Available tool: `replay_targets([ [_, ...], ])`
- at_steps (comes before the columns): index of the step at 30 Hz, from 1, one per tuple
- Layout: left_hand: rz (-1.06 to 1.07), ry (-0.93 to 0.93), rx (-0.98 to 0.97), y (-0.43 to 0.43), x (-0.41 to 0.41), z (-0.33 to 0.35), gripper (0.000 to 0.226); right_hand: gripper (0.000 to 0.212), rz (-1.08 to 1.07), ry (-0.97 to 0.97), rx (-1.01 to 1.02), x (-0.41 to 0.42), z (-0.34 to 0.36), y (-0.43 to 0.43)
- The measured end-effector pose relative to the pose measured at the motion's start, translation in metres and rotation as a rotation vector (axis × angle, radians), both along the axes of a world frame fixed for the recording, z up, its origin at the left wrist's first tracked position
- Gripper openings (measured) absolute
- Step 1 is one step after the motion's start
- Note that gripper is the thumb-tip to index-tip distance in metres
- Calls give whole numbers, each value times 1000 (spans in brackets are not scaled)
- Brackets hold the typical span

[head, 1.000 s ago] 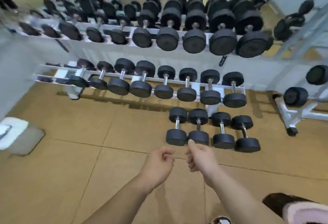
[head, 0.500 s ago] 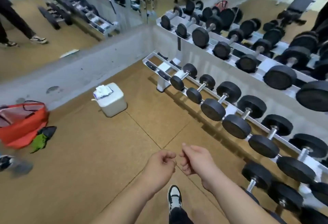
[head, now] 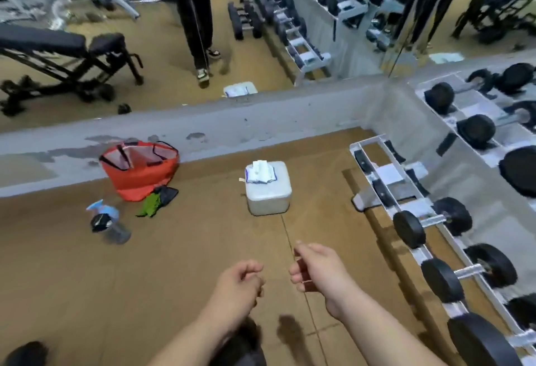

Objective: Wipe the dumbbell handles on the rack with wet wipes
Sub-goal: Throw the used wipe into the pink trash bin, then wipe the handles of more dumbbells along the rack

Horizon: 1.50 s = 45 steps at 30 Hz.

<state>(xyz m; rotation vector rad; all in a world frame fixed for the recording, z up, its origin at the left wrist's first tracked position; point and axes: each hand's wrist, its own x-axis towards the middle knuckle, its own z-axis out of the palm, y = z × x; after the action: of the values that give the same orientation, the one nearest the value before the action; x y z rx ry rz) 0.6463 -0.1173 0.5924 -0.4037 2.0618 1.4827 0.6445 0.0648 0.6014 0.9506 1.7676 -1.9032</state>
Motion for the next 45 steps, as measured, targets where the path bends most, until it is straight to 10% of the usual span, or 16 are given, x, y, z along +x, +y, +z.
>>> replay_targets([
  [14,-217,51,-131,29,-397,-69,18,25,106,-107,111,-386,-53,18],
  [22,-209,49,-223,65,-538,-226,21,25,158,-88,183,-533,-216,59],
  [33,-549,377,-537,76,-631,-555,31,31,282,-53,366,-637,-540,41],
  [38,-597,426,-673,85,-647,-609,31,17,406,-130,317,-666,-594,51],
  [45,-78,477,-253,78,-661,-577,23,32,473,-191,284,-674,-584,62],
])
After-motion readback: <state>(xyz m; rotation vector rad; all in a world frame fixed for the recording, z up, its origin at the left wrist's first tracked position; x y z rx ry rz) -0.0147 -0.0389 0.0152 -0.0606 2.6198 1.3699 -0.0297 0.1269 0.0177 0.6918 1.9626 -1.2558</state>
